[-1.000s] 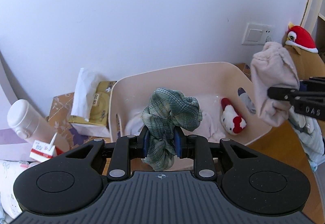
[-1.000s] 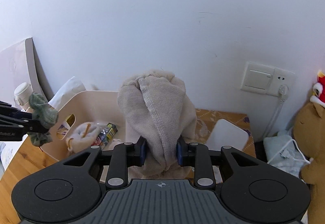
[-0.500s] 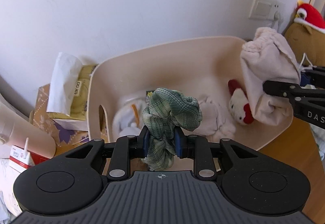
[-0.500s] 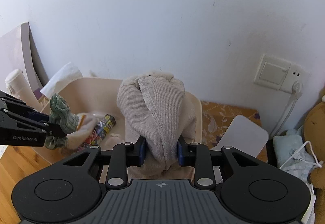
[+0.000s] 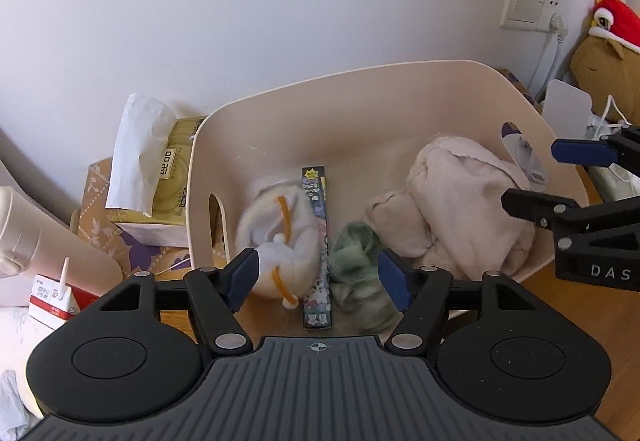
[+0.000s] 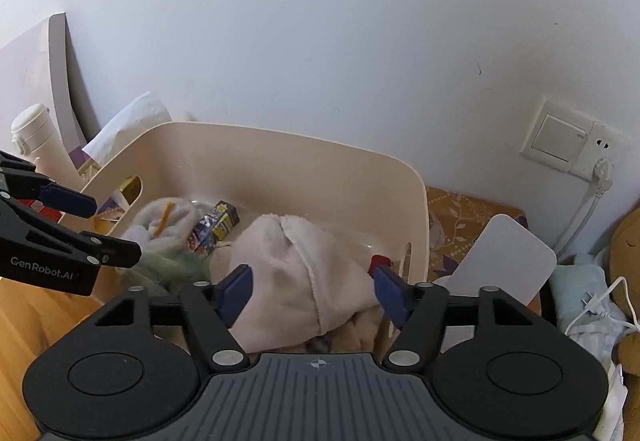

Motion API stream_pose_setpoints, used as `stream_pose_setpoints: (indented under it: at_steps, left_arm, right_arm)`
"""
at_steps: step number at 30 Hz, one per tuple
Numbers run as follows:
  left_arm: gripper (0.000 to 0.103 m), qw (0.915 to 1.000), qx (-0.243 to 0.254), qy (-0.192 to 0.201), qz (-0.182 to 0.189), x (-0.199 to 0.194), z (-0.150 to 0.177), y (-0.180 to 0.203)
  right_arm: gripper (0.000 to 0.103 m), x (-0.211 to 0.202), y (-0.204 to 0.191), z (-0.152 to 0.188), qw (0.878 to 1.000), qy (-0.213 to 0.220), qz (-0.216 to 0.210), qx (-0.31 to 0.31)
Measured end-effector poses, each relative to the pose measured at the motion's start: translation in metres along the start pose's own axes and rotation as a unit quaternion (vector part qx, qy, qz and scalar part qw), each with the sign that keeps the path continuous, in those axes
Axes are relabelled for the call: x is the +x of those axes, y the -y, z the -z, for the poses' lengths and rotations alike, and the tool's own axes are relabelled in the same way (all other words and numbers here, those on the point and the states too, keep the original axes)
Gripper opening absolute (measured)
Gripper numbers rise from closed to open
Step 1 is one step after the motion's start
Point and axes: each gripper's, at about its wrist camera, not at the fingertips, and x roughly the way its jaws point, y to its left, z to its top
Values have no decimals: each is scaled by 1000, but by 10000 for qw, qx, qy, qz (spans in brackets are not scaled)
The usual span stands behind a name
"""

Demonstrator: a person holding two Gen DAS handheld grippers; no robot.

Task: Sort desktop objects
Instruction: 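Open both tools to drop the scrunchie and cloth into the basket, then move both tools back toward the remaining items on the table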

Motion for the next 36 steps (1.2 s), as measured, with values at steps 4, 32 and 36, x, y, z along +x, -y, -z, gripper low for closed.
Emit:
stream_pose_setpoints:
  at_steps: [4, 32, 36]
  left_arm:
    - [70, 10000, -21, 4, 50, -11, 5, -1]
    - [75, 9961, 563, -522, 444, -39, 92, 31]
    - [75, 9953, 600, -634, 420, -33, 96, 33]
  right_arm:
    - [94, -4, -6, 1, 9998, 164, 46, -145]
    - [103, -28, 4, 91, 9960, -820, -326, 123]
    - [103, -22, 1, 95, 9940, -1039, -345, -24]
